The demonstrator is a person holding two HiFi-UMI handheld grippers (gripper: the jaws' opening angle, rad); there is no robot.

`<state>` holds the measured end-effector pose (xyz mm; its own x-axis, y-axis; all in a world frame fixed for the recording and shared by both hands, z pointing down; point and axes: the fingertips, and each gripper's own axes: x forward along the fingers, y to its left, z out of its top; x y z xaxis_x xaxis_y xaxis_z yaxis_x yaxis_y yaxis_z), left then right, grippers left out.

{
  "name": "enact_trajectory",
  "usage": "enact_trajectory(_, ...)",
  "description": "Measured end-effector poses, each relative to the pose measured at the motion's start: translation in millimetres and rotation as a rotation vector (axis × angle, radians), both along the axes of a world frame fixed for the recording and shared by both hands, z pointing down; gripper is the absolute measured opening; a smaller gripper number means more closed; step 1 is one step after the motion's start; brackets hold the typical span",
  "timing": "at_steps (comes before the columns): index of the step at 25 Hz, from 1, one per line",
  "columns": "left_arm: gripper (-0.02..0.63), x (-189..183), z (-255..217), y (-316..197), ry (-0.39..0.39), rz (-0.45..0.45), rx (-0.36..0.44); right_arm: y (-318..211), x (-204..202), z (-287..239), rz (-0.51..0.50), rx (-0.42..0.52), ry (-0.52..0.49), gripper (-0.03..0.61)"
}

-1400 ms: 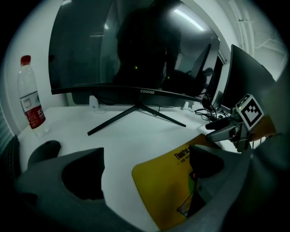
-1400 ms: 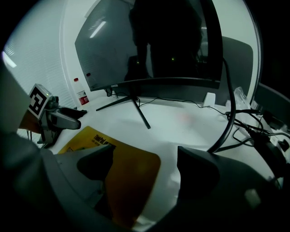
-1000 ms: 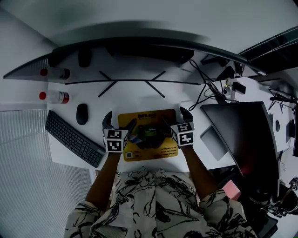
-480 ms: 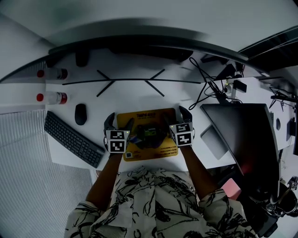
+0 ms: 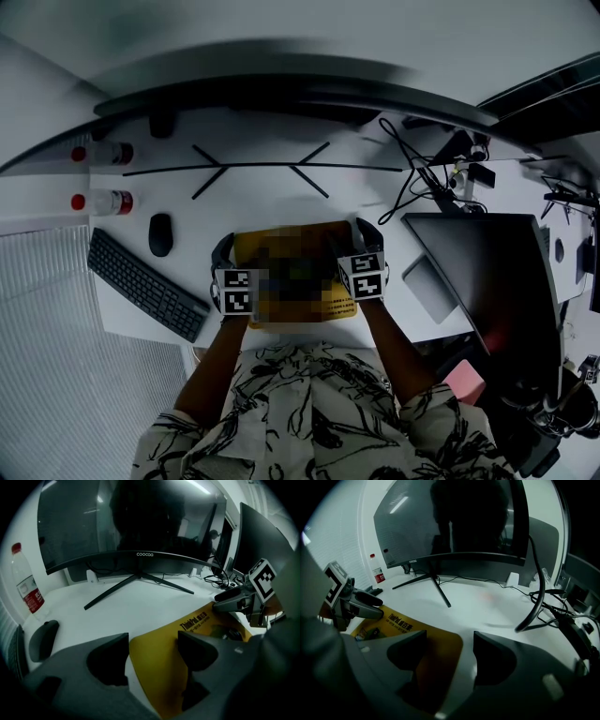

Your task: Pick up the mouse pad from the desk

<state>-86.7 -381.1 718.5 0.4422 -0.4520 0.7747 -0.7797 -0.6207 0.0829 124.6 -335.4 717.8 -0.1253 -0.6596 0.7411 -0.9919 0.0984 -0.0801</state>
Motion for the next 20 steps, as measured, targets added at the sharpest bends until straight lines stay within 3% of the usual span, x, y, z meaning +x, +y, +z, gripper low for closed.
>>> enact_trajectory(8,0.328,0,1,0,-0.001,0.003,-0.002,1,-7,-1,-0.014,0.006,-0.003,0.261)
enact_trajectory(17,0.327,1,-1,0,0.000,0.007,0.000,1,-9,-2,-0.021,0.005,-0.003,0.242)
enact_trajectory(20,0.298,3,-2,2,-0.001,0.016,-0.001,1,-12,-4,-0.029,0.003,-0.002,0.219)
